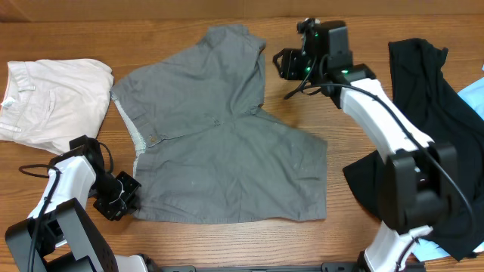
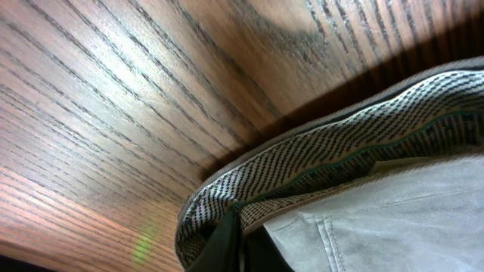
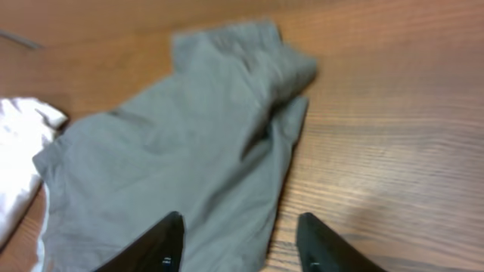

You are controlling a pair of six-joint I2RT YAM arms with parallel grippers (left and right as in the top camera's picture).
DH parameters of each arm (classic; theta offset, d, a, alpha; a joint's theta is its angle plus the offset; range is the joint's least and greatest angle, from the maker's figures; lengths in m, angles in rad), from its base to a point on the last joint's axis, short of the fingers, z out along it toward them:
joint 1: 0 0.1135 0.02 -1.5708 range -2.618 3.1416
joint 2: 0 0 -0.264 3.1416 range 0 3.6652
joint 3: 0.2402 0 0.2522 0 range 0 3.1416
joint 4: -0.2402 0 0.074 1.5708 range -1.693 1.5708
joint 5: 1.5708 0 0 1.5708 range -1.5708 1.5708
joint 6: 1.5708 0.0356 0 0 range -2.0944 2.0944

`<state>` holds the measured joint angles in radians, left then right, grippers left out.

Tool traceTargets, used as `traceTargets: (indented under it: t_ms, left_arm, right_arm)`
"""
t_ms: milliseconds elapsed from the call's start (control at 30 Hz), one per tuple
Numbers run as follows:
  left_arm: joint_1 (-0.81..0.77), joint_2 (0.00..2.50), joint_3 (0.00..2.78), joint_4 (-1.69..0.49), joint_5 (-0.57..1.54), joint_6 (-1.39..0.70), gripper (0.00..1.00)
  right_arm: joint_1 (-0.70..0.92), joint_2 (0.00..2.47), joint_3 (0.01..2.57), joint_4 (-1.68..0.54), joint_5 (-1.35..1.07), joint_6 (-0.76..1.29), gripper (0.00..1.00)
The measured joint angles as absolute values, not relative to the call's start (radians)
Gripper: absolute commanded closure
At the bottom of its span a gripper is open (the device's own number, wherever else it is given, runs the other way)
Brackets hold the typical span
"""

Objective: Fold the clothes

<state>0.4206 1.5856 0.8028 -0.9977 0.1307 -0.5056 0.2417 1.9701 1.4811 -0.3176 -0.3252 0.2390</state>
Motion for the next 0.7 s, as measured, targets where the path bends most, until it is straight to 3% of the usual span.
traceTargets:
  t_ms: [367,433,500,533,700]
  left_arm:
    - [0.421,1.584,0.803,-0.998,0.130,-0.506,0.93]
    - [0.421,1.584,0.803,-0.997,0.130,-0.506,0.93]
    - [0.421,1.584,0.803,-0.997,0.130,-0.506,0.93]
    - [0.421,1.584,0.803,-0.996,0.130,-0.506,0.93]
    - [0.421,1.584,0.803,-0.995,0.130,-0.506,0.93]
  right_arm:
    - [0.263,2.257,1.470,-0.027,-0.411,0.239,0.44]
    - [0.276,2.273,1.470,0.007,-0.414,0.239,0.56]
    - [0.292,2.284,1.470,0.031,-0.416,0.241,0.86]
    - [0.299,2.288,1.470,0.034,-0.415,0.237,0.96]
    - [0.316,2.288,1.471,0.007,-0.407,0.253,0.96]
